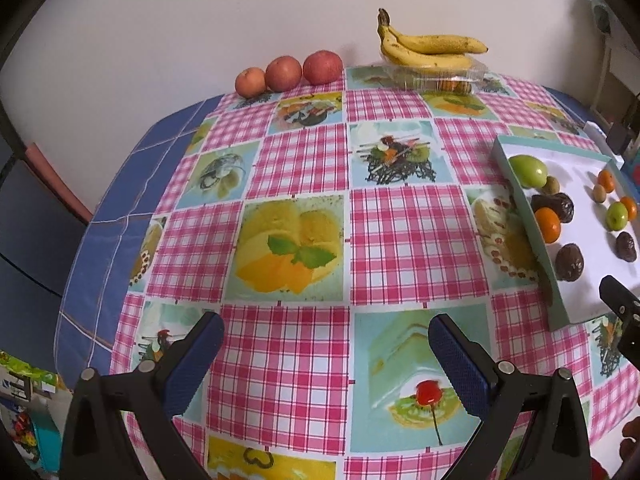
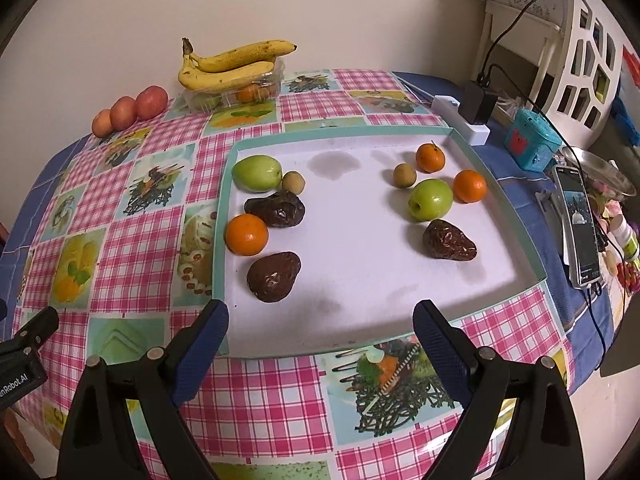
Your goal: Organize fruits
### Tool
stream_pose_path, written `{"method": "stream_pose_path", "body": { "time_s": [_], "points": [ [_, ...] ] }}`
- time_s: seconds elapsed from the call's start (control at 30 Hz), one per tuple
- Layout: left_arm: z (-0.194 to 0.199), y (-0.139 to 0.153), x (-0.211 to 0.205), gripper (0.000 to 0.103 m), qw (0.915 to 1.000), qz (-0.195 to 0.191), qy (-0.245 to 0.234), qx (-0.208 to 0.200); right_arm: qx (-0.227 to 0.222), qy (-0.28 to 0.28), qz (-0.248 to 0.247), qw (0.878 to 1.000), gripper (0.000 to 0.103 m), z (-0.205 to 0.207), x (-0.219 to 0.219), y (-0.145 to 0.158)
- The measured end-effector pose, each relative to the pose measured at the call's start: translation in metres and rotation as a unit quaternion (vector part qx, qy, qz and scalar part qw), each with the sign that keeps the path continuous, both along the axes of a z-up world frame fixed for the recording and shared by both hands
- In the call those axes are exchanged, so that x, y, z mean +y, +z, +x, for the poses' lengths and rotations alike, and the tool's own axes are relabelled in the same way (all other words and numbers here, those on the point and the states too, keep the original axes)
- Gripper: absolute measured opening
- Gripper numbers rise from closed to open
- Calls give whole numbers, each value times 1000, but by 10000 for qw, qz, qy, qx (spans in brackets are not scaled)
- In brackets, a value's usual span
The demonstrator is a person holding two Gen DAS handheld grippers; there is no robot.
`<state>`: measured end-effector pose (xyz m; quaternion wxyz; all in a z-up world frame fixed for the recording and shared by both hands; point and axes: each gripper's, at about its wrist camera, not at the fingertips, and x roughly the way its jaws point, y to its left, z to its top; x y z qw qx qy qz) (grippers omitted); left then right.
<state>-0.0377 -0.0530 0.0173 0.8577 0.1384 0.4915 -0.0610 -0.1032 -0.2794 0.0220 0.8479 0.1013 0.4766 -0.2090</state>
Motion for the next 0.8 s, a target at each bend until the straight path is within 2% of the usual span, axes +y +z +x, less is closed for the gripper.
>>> {"method": "stream_pose_path", "body": {
  "time_s": [0.2, 0.8],
  "points": [
    [3, -5, 5, 103, 9998, -83, 52, 163, 73, 42, 60, 9999, 94, 3, 2, -4],
    [7, -5, 8, 103, 9997, -123, 39, 204, 130, 321, -53, 9994, 94, 11, 16, -5]
  ]
}}
